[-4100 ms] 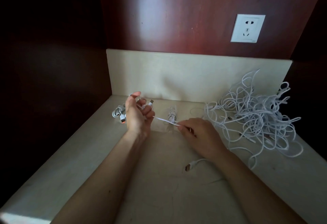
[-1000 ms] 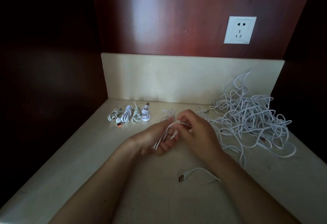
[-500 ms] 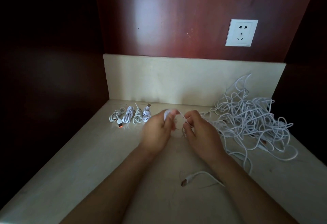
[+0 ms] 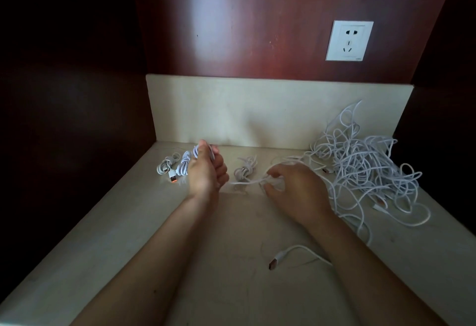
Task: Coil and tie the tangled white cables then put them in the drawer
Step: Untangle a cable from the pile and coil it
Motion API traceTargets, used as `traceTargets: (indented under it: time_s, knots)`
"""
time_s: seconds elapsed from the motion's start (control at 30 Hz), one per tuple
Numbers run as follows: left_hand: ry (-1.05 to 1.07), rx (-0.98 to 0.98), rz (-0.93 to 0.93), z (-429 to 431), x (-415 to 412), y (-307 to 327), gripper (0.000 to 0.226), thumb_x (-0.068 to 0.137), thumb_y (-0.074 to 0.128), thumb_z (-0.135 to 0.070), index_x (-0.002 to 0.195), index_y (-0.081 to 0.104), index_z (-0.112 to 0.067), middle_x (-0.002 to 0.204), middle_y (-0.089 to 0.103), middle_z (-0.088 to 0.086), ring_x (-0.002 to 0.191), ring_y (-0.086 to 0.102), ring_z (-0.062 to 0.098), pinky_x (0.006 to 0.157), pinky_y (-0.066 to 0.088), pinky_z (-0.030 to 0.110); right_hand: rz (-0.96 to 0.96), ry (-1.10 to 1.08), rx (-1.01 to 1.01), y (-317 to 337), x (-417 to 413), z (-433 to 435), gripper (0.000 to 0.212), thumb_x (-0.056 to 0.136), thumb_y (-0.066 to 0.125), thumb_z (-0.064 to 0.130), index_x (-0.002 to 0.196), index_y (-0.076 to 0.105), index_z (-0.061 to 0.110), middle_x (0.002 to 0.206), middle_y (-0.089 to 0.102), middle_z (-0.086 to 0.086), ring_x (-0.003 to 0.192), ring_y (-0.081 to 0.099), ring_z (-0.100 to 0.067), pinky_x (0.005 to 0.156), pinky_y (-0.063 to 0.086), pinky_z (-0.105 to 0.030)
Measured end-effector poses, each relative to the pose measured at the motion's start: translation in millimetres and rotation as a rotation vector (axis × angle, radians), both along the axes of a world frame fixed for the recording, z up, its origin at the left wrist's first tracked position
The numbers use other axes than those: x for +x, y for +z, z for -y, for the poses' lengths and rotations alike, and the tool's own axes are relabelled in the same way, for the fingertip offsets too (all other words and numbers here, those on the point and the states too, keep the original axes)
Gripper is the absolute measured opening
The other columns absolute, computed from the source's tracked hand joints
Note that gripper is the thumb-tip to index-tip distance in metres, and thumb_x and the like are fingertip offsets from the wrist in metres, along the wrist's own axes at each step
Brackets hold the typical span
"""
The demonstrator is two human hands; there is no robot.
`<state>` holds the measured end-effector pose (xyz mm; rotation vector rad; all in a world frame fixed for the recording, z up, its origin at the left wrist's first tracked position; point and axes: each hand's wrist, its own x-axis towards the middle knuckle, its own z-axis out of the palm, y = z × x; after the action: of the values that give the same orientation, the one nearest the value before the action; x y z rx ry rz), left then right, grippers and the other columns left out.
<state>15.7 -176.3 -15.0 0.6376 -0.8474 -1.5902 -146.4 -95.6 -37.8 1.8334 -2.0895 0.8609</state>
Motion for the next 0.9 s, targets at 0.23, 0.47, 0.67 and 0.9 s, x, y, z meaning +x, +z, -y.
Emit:
traceTargets:
  time_s: [0.23,0.47,0.67,0.9]
  knots:
    - [-0.116,0.065,-0.120,0.0,1.4,2.3,0.040,0.105,0.029,-0.041,0.077,0.046,-0.018,0.047,0.020,-0.009,0.035,0.015,0.003,0.034,0.012,0.016,-0.034,0.249,-0.122,6.7,33.0,-6.6,0.023,0.083,0.056,0.041,0.077,0.074,0.028,0.075,0.072,0.011,0.072,0.064,-0.010,0.070,0.049,-0.026]
    - [-0.010,-0.017,0.070,-2.1,-1.4,3.4,0.040,0.106,0.027,-0.034,0.070,0.037,-0.019,0.046,0.020,-0.010,0.035,0.014,0.004,0.035,0.013,0.011,0.183,0.199,-0.136,4.0,31.2,-10.1,0.022,0.073,0.075,0.038,0.063,0.056,0.030,0.049,0.045,0.017,0.050,0.046,0.001,0.051,0.031,-0.013]
    - [0.156,0.003,0.261,4.5,6.2,2.4,0.043,0.106,0.027,-0.033,0.067,0.037,-0.018,0.039,0.028,-0.012,0.032,0.021,0.004,0.036,0.017,0.012,0.157,0.367,-0.125,3.5,39.7,-13.1,0.009,0.070,0.064,0.034,0.062,0.062,0.029,0.048,0.043,0.020,0.049,0.047,0.005,0.054,0.032,-0.007]
    - [-0.182,-0.184,0.728,3.3,1.8,-9.0,0.053,0.104,0.026,-0.046,0.062,0.041,-0.017,0.040,0.038,-0.008,0.032,0.031,0.006,0.037,0.022,0.017,0.607,0.563,-0.211,6.6,47.5,-12.1,0.017,0.079,0.059,0.018,0.067,0.058,0.031,0.065,0.058,0.014,0.062,0.053,-0.001,0.060,0.042,-0.023]
